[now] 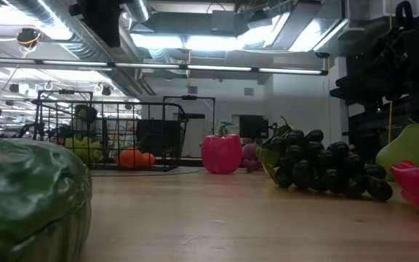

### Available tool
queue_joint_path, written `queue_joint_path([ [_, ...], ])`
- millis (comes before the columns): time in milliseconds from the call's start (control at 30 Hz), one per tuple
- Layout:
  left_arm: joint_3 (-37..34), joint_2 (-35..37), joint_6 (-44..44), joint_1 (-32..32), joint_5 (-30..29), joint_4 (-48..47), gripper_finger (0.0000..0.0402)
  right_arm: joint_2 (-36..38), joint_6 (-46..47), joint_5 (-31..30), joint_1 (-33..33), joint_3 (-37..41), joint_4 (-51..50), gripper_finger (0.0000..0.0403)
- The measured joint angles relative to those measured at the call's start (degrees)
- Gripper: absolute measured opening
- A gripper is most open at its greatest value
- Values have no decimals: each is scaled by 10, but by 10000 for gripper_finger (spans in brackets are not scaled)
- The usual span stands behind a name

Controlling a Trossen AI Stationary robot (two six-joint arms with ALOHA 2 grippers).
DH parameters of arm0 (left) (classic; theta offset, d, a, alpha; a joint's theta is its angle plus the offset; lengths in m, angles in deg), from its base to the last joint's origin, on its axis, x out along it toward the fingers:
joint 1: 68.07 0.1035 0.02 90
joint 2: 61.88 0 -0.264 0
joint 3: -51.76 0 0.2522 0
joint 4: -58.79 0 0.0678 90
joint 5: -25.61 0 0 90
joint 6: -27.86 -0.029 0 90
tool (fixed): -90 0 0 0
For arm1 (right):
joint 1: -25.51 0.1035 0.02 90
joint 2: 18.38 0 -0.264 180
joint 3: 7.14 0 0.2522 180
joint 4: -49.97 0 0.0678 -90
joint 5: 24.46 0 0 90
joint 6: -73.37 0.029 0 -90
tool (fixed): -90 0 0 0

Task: Build produce basket
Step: Put the green pear into the wire basket

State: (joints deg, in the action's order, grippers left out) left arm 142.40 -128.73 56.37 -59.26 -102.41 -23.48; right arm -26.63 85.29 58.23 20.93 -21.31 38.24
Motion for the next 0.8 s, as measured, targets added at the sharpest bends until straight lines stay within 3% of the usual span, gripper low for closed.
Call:
queue_joint_path([
  [133,0,-24,24,0,12,3,112,0,0,0,0,0,0,184],
  [400,0,-80,40,-18,119,82,112,-1,0,0,0,0,0,184],
  [800,0,-136,4,-119,117,180,112,-7,-1,-1,0,0,0,184],
])
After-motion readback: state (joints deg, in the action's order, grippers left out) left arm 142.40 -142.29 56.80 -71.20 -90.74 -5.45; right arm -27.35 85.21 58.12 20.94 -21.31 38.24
